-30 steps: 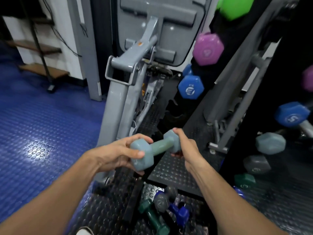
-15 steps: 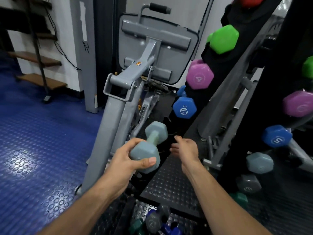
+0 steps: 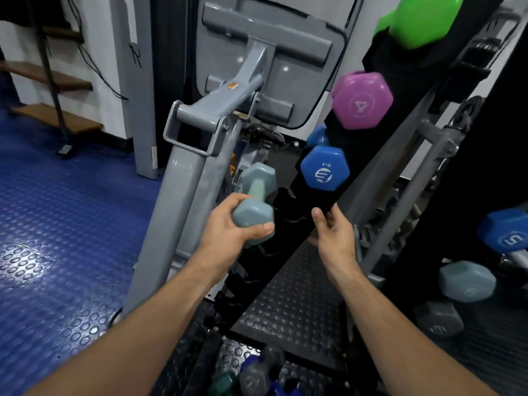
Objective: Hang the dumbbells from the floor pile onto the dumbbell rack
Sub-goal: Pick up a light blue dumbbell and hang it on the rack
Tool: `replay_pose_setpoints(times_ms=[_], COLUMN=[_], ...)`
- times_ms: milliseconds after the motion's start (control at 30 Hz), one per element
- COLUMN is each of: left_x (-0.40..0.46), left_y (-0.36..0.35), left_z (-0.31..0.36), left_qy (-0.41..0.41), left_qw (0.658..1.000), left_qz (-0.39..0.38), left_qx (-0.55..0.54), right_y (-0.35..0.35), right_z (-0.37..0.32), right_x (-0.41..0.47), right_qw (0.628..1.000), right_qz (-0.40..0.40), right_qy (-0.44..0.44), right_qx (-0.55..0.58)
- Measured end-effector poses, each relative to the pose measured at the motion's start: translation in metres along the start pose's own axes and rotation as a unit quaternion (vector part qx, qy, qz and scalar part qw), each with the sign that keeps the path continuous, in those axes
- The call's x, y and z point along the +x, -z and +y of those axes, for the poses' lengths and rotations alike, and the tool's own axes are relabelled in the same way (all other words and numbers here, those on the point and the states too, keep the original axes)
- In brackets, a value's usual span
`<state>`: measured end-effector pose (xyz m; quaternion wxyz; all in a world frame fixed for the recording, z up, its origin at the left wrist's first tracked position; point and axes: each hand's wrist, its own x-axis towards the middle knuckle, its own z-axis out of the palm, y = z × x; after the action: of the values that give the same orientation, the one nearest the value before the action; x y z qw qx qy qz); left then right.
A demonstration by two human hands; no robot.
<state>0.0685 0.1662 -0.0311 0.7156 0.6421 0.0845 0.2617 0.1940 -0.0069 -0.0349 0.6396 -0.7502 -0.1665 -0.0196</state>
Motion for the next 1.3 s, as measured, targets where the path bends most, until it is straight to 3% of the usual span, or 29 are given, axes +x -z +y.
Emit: replay_pose_setpoints(times_ms=[200, 467, 733, 933, 1300], left_x=[0.027, 0.046, 0.053, 0.056, 0.056], left_y=[-0.021, -0.026, -0.018, -0.022, -0.031], left_z=[-0.010, -0.014, -0.009, 0.003, -0.019], left_qy=[-0.042, -0.031, -0.020, -0.073, 0.017], left_qw=[0.998, 0.999, 0.990, 0.961, 0.955], left_qz=[-0.020, -0.036, -0.099, -0.157, -0.225], left_qx=[0.033, 0.019, 0.100, 0.214, 0.193], right_y=[0.000, 0.004, 0.003, 0.003, 0.008], right_z=[0.002, 0.002, 0.000, -0.004, -0.002], right_x=[0.000, 0.001, -0.001, -0.003, 0.000], right_qw=[1.000, 0.999, 0.998, 0.998, 0.998], right_qz=[0.000, -0.004, -0.007, -0.012, -0.023], right_qy=[-0.002, -0.015, -0.019, -0.024, -0.047], right_qx=[0.026, 0.038, 0.052, 0.053, 0.033])
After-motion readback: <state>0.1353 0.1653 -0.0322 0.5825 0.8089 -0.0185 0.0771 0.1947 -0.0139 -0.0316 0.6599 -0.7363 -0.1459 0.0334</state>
